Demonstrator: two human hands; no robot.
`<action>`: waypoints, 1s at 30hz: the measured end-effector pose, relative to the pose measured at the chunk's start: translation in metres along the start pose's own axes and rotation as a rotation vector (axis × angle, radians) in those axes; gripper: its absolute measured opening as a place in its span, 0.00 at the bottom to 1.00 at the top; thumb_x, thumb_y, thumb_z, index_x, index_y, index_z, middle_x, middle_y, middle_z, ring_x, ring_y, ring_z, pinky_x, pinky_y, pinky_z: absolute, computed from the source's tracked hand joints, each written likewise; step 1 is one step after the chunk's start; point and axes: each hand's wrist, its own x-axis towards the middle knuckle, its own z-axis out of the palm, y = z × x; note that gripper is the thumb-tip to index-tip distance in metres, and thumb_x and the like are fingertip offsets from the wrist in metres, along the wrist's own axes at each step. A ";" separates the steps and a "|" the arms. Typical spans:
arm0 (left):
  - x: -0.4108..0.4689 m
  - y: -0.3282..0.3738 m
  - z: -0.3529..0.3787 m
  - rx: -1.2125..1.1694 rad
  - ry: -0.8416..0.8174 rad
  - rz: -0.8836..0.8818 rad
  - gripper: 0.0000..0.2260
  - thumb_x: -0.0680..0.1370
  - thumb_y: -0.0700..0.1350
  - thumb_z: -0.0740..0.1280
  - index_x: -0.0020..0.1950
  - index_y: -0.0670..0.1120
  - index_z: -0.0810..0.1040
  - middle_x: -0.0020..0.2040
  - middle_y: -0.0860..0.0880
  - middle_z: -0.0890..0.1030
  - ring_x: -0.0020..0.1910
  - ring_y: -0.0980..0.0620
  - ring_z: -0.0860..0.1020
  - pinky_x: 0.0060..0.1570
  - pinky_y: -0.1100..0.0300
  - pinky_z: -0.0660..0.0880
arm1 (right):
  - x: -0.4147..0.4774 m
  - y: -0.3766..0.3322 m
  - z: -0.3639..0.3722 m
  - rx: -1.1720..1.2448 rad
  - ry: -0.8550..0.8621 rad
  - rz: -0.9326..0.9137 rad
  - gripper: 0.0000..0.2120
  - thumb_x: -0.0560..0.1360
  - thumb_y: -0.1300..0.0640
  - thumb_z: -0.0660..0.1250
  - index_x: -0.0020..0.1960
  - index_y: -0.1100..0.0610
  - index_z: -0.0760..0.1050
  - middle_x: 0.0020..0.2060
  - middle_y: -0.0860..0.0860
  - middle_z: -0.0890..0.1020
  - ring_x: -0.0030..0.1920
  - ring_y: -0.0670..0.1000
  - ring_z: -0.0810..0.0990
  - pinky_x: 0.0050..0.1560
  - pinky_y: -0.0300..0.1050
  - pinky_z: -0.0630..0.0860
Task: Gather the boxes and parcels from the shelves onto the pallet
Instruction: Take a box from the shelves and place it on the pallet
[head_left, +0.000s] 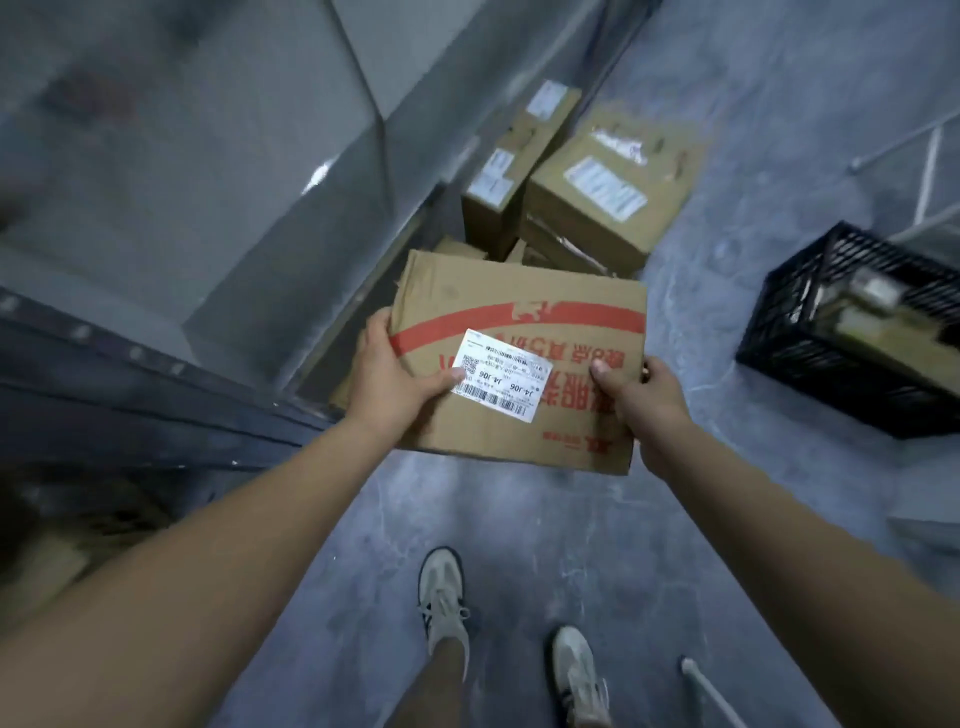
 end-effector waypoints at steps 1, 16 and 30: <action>-0.012 0.022 -0.016 -0.026 0.040 0.019 0.45 0.59 0.54 0.82 0.70 0.50 0.63 0.65 0.50 0.71 0.63 0.50 0.71 0.64 0.49 0.71 | -0.015 -0.023 -0.008 -0.006 -0.022 -0.035 0.17 0.75 0.57 0.71 0.61 0.60 0.73 0.51 0.52 0.82 0.47 0.50 0.82 0.42 0.44 0.78; -0.354 0.074 -0.178 -0.182 0.659 -0.155 0.44 0.59 0.55 0.82 0.69 0.54 0.62 0.63 0.51 0.70 0.63 0.49 0.70 0.66 0.51 0.69 | -0.273 -0.090 -0.025 -0.292 -0.592 -0.369 0.16 0.75 0.51 0.70 0.60 0.54 0.73 0.48 0.52 0.84 0.47 0.53 0.83 0.46 0.51 0.80; -0.848 -0.119 -0.340 -0.431 1.571 -0.614 0.40 0.61 0.54 0.81 0.68 0.49 0.66 0.61 0.46 0.75 0.61 0.46 0.74 0.61 0.48 0.73 | -0.748 0.079 0.201 -0.694 -1.480 -0.682 0.21 0.67 0.52 0.78 0.55 0.55 0.73 0.44 0.49 0.82 0.43 0.47 0.81 0.45 0.46 0.78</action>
